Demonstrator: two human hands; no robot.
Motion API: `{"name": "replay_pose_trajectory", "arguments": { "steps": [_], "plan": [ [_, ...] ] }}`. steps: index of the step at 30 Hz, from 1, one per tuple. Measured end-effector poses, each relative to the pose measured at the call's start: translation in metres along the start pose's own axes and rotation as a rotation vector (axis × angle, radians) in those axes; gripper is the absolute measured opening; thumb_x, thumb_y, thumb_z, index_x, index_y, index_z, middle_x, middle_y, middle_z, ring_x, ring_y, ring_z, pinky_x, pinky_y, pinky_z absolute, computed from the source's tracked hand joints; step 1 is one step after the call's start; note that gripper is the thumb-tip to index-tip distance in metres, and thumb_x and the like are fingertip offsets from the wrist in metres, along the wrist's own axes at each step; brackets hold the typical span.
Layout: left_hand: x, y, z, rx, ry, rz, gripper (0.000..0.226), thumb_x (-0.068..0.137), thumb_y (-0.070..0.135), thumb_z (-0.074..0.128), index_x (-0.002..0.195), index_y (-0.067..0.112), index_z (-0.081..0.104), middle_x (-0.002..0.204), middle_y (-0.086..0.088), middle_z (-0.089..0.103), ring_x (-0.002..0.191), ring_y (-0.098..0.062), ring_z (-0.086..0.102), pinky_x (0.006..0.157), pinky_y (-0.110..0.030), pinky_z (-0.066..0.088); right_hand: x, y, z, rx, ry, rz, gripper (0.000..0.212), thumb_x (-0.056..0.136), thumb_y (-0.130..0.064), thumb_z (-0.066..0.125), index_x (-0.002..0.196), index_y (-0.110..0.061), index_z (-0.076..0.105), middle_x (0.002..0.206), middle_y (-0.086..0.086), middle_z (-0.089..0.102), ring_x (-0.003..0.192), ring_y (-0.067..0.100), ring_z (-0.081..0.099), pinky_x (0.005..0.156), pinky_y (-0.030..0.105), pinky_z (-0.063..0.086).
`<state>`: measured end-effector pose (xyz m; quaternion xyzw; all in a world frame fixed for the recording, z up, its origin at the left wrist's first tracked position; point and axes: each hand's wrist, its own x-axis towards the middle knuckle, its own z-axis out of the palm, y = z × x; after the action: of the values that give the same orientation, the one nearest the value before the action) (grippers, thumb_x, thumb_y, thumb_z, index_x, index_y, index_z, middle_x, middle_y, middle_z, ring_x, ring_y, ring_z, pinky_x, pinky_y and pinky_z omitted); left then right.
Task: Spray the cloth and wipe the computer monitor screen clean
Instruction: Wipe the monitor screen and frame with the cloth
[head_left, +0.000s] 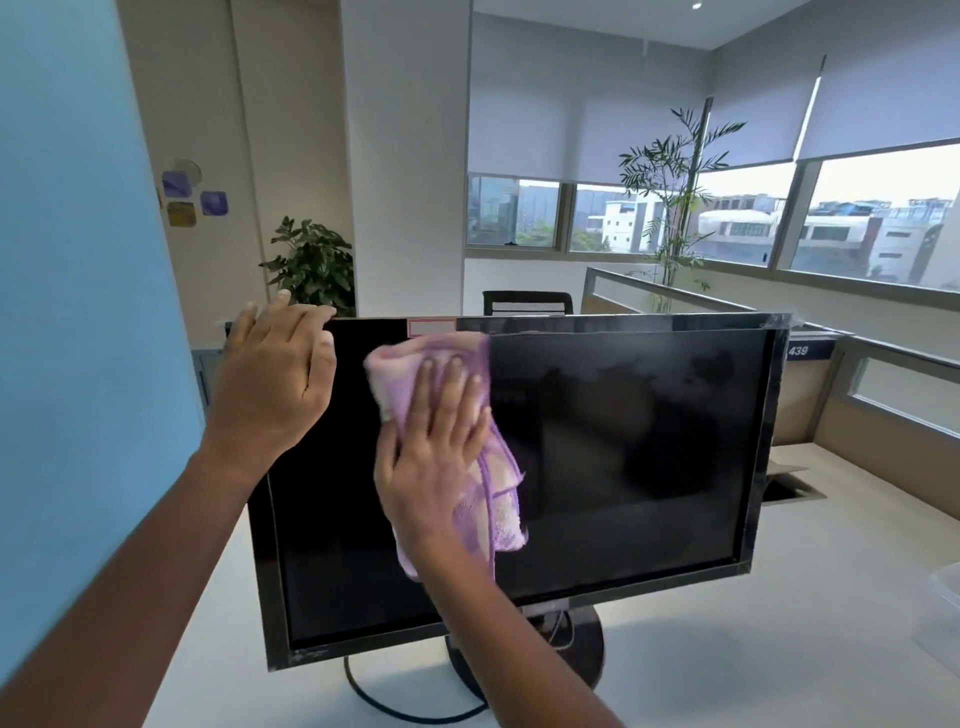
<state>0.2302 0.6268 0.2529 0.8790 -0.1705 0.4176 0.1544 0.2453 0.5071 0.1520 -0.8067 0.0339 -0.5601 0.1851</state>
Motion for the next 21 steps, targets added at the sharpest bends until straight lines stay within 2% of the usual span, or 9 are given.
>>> {"name": "replay_pose_trajectory", "arguments": {
  "steps": [3,5,7,9,11,13,15,17,21],
  "plan": [
    [-0.004,-0.008,-0.003,0.013,0.030,-0.024,0.052,0.089,0.026,0.021,0.121,-0.001,0.052,0.124,-0.022,0.056,0.130,-0.037,0.040,0.112,-0.050,0.023,-0.015,0.010,0.002,-0.093,-0.081,-0.322,0.056,0.091,-0.041,0.038,0.142,-0.020,0.031,0.149,0.004,0.025,0.139,0.026,0.026,0.113,0.046,0.020],
    [-0.007,-0.017,-0.006,0.018,0.050,-0.053,0.052,0.089,0.026,0.021,0.122,-0.001,0.051,0.126,-0.022,0.055,0.131,-0.037,0.038,0.113,-0.049,0.021,-0.011,0.031,-0.003,-0.148,-0.091,-0.460,0.052,0.092,-0.043,0.036,0.140,-0.023,0.036,0.148,0.000,0.027,0.139,0.022,0.029,0.112,0.047,0.024],
    [-0.010,-0.025,-0.009,0.007,0.067,-0.074,0.052,0.090,0.026,0.021,0.124,-0.001,0.049,0.127,-0.023,0.054,0.130,-0.038,0.039,0.113,-0.048,0.022,-0.004,0.059,-0.011,-0.194,-0.096,-0.527,0.052,0.092,-0.043,0.037,0.140,-0.024,0.039,0.148,-0.001,0.029,0.138,0.021,0.029,0.111,0.049,0.025],
    [-0.013,-0.030,-0.011,-0.051,0.070,-0.091,0.052,0.091,0.028,0.020,0.126,0.000,0.047,0.130,-0.021,0.052,0.126,-0.037,0.043,0.109,-0.048,0.030,0.005,0.091,-0.021,-0.234,-0.081,-0.513,0.054,0.092,-0.041,0.038,0.142,-0.023,0.032,0.148,0.001,0.028,0.138,0.022,0.026,0.112,0.049,0.021],
    [-0.016,-0.034,-0.011,-0.146,0.067,-0.112,0.046,0.095,0.026,0.024,0.130,0.003,0.043,0.135,-0.017,0.047,0.114,-0.034,0.052,0.093,-0.043,0.043,0.014,0.118,-0.029,-0.244,-0.055,-0.378,0.056,0.093,-0.039,0.035,0.144,-0.018,0.024,0.149,0.006,0.029,0.139,0.025,0.024,0.113,0.049,0.018],
    [-0.019,-0.036,-0.010,-0.247,0.067,-0.113,0.040,0.098,0.020,0.027,0.133,0.006,0.039,0.140,-0.012,0.042,0.106,-0.025,0.055,0.082,-0.032,0.043,0.020,0.137,-0.037,-0.192,-0.010,-0.136,0.059,0.093,-0.037,0.032,0.144,-0.010,0.022,0.149,0.015,0.031,0.140,0.032,0.024,0.114,0.051,0.020],
    [-0.019,-0.037,-0.010,-0.344,0.067,-0.115,0.041,0.098,0.021,0.025,0.134,0.008,0.038,0.142,-0.009,0.040,0.113,-0.014,0.047,0.091,-0.025,0.036,0.025,0.144,-0.042,-0.042,0.043,0.139,0.063,0.095,-0.041,0.027,0.145,-0.004,0.020,0.151,0.021,0.026,0.141,0.036,0.020,0.114,0.053,0.019],
    [-0.018,-0.038,-0.010,-0.427,0.064,-0.132,0.045,0.096,0.025,0.020,0.133,0.008,0.040,0.140,-0.009,0.042,0.125,-0.016,0.042,0.100,-0.021,0.028,0.030,0.137,-0.041,0.088,0.112,0.380,0.062,0.097,-0.040,0.025,0.146,-0.003,0.016,0.154,0.020,0.018,0.143,0.035,0.014,0.117,0.048,0.014],
    [-0.016,-0.043,-0.011,-0.510,0.058,-0.159,0.050,0.093,0.028,0.016,0.130,0.007,0.043,0.135,-0.011,0.045,0.128,-0.021,0.040,0.103,-0.022,0.027,0.039,0.091,-0.030,0.185,0.236,0.643,0.057,0.098,-0.027,0.032,0.146,-0.003,0.014,0.155,0.020,0.013,0.144,0.036,0.009,0.117,0.041,0.009]
  ]
}}
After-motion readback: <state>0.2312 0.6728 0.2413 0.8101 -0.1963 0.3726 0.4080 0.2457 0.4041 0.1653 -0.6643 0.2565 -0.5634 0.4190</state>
